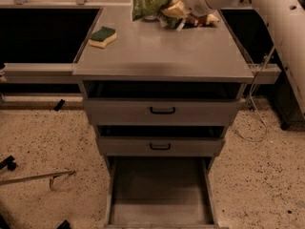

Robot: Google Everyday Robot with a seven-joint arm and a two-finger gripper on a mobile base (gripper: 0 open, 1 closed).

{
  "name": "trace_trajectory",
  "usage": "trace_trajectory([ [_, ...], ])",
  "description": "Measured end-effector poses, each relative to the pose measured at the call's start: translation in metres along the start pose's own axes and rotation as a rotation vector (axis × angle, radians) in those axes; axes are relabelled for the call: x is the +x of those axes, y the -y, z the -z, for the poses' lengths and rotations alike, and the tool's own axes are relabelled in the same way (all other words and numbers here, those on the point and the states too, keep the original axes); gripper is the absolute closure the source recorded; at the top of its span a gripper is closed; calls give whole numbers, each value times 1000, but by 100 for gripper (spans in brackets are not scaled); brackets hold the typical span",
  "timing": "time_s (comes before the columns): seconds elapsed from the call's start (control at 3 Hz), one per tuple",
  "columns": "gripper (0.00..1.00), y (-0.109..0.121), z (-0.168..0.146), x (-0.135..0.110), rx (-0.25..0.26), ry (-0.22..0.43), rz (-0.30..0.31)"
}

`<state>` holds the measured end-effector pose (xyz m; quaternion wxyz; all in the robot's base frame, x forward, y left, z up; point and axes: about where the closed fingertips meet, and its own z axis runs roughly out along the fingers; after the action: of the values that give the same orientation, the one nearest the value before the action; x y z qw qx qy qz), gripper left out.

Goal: Pick green jalapeno chip bag from bottom drawer and place on counter

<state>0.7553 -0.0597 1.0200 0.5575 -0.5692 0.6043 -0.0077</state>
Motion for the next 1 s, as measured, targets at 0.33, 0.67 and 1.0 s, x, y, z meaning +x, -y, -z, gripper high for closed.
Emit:
trace_trajectory([
  [0.33,100,-19,-4,31,-36,-42,-58],
  [0.67,100,-50,-25,39,-129,-37,-71],
  [1.0,100,-82,-52,34,-239,-8,-42],
])
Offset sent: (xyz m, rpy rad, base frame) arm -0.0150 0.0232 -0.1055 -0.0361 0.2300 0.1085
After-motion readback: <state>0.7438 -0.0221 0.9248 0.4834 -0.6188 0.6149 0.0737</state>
